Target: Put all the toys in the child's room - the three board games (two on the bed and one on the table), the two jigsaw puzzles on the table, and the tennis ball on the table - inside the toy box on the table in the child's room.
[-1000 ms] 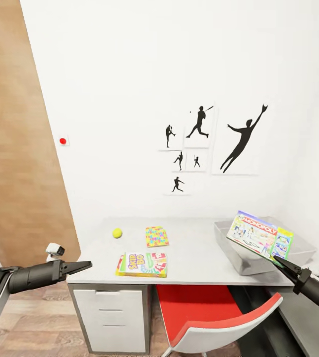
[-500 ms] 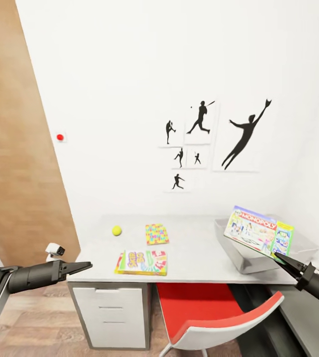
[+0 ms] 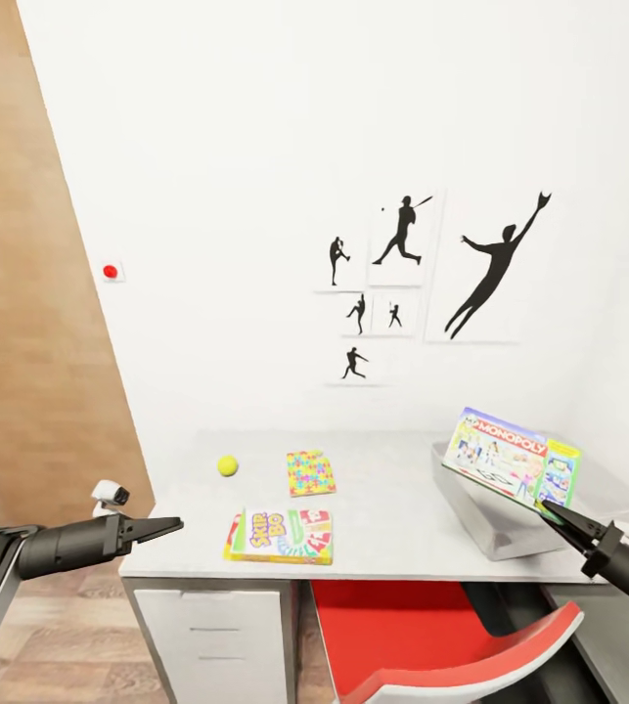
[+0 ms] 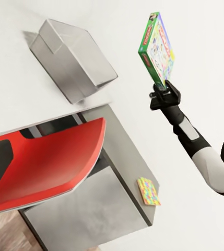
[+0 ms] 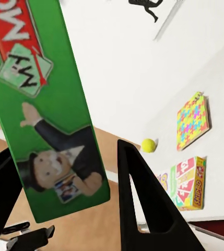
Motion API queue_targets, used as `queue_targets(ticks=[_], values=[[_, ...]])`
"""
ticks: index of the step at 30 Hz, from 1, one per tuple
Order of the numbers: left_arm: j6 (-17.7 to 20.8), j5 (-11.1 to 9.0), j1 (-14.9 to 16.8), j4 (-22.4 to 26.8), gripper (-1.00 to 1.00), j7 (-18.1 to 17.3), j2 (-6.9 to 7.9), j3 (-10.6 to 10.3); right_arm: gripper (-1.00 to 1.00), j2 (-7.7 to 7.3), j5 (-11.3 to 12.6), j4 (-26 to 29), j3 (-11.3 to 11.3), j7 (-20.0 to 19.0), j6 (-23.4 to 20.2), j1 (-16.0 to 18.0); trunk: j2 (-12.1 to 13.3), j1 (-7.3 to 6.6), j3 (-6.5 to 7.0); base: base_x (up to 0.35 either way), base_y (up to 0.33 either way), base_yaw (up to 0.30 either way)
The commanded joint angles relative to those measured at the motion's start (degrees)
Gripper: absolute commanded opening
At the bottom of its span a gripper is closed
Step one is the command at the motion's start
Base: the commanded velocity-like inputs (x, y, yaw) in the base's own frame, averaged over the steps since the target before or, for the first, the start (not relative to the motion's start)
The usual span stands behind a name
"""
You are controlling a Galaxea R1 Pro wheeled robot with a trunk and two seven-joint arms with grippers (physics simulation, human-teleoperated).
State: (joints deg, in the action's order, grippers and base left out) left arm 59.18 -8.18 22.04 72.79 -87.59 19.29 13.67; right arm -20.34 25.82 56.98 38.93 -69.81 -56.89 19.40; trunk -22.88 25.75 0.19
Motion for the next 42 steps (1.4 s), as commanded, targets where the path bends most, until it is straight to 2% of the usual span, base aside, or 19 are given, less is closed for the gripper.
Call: queue_targets(ticks=[1,9,20,29,42], values=[[0.6,0.0,0.0,0.0,1.00,-0.2,0.02,0.0,-1.00,-0.07,0.0,0.0,0.1,-0.5,-0.3,0.0,0.0,0.03,-0.02,0.100,0.004,0.000],[0.7,0.0,0.0,0.0,1.00,-0.3,0.11,0.3,-1.00,-0.35,0.0,0.0,0.2,-2.4,-0.3,0.0,0.0,0.03,-0.02,0.042,0.003,-0.014],[0.6,0.0,0.0,0.0,1.00,-0.3,0.13,0.4,-1.00,-0.40,0.0,-0.1,0.2,-2.5,-0.2,0.0,0.0,0.03,-0.02,0.152,0.114,-0.241],[0.6,0.0,0.0,0.0,1.00,-0.3,0.13,0.5,-1.00,-0.10,0.0,-0.1,0.4,-2.7,0.1,0.0,0.0,0.03,-0.02,0.157,-0.119,-0.261],[0.6,0.0,0.0,0.0,1.00,-0.3,0.22,0.5,-1.00,0.04,0.0,-0.1,0.5,-2.7,0.2,0.0,0.0,0.03,-0.02,0.034,-0.102,-0.177]])
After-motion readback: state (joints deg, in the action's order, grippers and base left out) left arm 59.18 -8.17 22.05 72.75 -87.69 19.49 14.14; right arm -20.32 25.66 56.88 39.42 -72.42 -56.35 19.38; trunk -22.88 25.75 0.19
